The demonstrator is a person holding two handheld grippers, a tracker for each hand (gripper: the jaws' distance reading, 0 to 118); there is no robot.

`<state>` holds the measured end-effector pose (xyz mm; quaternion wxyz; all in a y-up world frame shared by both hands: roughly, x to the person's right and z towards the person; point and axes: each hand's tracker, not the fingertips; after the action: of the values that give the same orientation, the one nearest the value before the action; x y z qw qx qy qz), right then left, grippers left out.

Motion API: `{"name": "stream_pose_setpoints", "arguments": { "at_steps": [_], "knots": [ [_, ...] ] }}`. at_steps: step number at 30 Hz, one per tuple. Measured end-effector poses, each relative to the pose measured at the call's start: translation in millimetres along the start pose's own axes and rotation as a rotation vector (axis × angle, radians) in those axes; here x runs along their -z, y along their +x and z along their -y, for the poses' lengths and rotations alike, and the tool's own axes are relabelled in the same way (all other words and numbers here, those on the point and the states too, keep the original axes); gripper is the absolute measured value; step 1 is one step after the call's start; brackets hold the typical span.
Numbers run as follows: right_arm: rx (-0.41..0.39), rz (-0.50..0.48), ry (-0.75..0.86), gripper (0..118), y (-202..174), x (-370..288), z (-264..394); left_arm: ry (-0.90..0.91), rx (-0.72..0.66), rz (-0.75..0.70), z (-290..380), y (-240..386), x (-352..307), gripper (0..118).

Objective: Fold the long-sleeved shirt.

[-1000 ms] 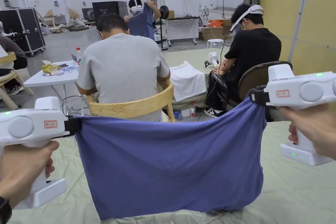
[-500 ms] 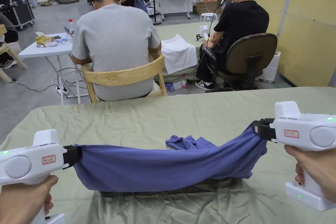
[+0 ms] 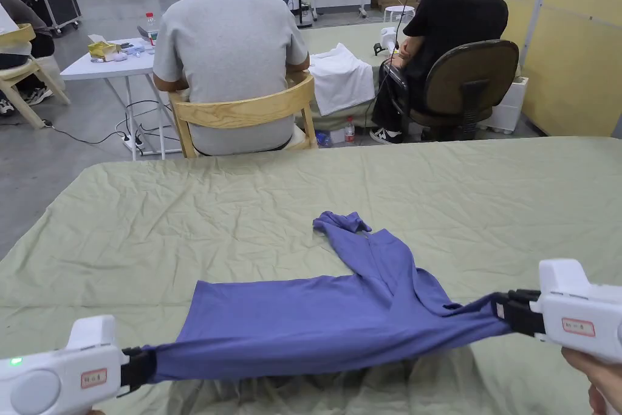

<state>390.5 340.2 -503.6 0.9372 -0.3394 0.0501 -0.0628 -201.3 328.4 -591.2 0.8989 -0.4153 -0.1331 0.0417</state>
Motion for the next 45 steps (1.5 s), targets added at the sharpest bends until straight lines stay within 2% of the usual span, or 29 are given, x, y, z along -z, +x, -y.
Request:
{"name": "stream_pose_setpoints", "arguments": {
  "at_steps": [10, 14, 23, 25, 27, 29, 30, 31, 32, 33, 36, 40, 45],
  "knots": [
    [0.061, -0.001, -0.098, 5, 10, -22, 89, -0.115, -0.024, 0.019, 83, 2, -18, 2],
    [0.125, -0.003, -0.145, 5, 18, -26, 110, -0.163, -0.049, 0.013, 104, -9, -13, 2],
    [0.143, 0.010, -0.253, 5, 20, 2, 127, -0.286, -0.047, -0.011, 127, -20, 25, 2],
    [0.155, 0.011, -0.263, 7, 21, 5, 129, -0.285, -0.056, -0.017, 130, -16, 24, 11],
    [0.179, 0.002, -0.290, 16, 21, 9, 131, -0.281, -0.052, -0.030, 130, -16, 25, 30],
    [0.173, 0.047, -0.337, 17, 21, 12, 133, -0.289, -0.037, -0.071, 133, -11, 23, 35],
    [0.154, 0.062, -0.357, 30, 22, 13, 133, -0.285, -0.029, -0.086, 134, -11, 22, 46],
    [0.143, 0.062, -0.357, 42, 22, 13, 133, -0.274, -0.031, -0.083, 133, -11, 20, 46],
    [0.127, 0.068, -0.355, 49, 21, 11, 133, -0.261, -0.037, -0.085, 133, -10, 15, 47],
    [0.112, 0.076, -0.354, 52, 20, 9, 131, -0.246, -0.056, -0.081, 131, -10, 12, 47],
    [0.089, 0.112, -0.285, 52, 14, -4, 116, -0.165, -0.107, -0.067, 117, -8, -3, 47],
    [0.074, 0.093, -0.135, 52, -5, -24, 83, -0.053, -0.043, -0.117, 87, 10, -16, 47],
    [0.000, 0.114, 0.040, 52, -45, -44, 38, 0.101, -0.004, -0.118, 40, 45, -29, 47]
  ]
}}
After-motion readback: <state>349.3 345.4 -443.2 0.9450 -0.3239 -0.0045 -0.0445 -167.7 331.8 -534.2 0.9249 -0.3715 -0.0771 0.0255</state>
